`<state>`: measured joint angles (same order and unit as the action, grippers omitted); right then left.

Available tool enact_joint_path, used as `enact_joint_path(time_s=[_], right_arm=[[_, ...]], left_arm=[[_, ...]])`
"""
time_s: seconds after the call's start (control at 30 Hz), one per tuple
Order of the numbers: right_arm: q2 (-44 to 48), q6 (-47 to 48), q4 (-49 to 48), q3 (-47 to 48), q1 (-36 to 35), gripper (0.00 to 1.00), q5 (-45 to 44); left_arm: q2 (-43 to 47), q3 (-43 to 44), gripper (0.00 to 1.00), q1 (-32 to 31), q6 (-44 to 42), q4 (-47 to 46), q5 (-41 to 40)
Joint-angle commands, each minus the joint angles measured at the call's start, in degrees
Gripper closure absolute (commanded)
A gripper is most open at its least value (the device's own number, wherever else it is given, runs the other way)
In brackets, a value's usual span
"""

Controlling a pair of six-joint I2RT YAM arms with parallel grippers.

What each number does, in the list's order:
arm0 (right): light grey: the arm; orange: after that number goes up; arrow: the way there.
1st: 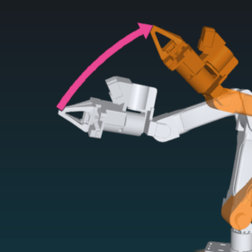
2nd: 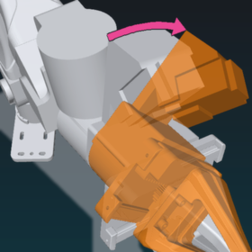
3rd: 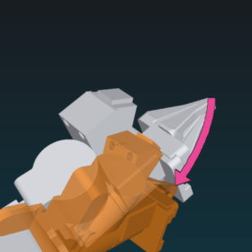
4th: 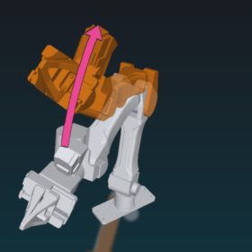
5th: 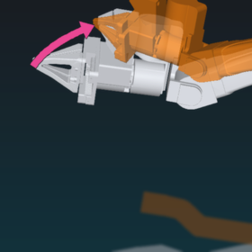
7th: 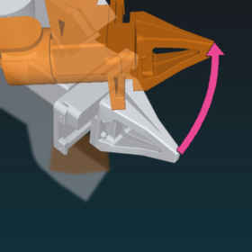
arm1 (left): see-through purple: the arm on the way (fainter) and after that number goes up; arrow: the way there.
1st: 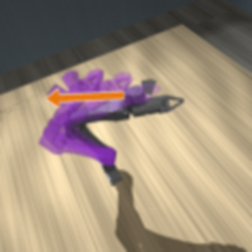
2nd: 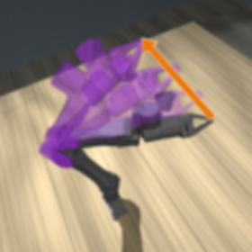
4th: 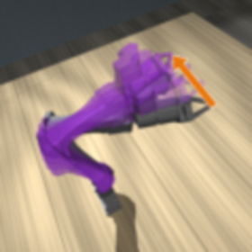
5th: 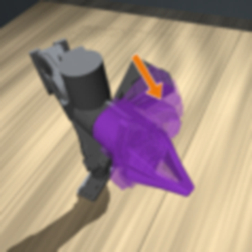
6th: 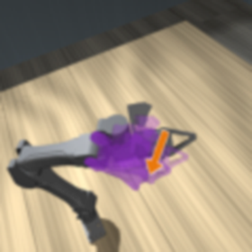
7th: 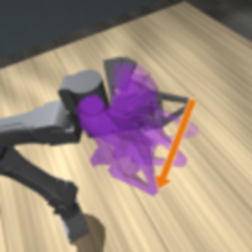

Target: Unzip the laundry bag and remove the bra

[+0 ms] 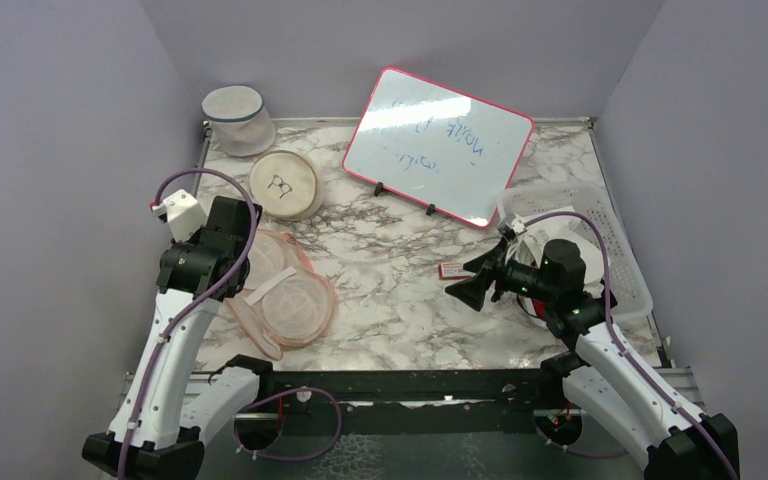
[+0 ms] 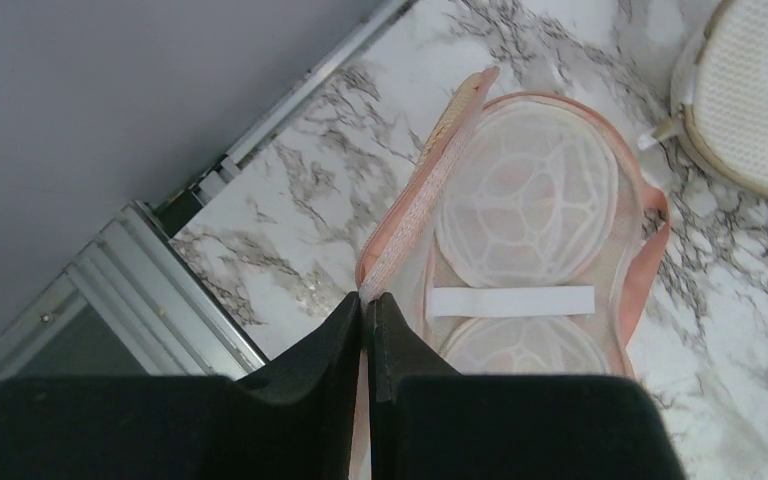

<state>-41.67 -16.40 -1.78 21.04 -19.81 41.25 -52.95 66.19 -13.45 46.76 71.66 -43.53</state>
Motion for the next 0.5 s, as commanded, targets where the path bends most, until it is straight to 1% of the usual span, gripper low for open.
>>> enact_joint_path(time_s=[0.0,0.07,0.23,0.33,0.47], right_arm=[[0.54,-0.03,-2.12,-0.56,-0.31,0.11,0.32],[0.45,-0.04,-2.17,-0.63,-0.3,0.11,0.32],[0.21,-0.09,-2.27,-0.59,-0.31,0.11,0.43],[0.01,-0.12,-2.35,-0.59,-0.31,0.11,0.48],[-0.08,-0.15,-2.33,-0.57,-0.31,0.11,0.33]], left_arm=[[3.42,2.71,1.0,0.36,8.79,7.78,-11.0],[4.97,2.22,1.0,0.36,9.6,8.23,-12.1],[8.51,-1.12,1.0,0.36,7.96,4.15,-11.16],[8.65,-3.17,1.0,0.36,7.52,0.77,-9.39],[6.15,-5.88,1.0,0.4,7.3,-5.11,-5.56]])
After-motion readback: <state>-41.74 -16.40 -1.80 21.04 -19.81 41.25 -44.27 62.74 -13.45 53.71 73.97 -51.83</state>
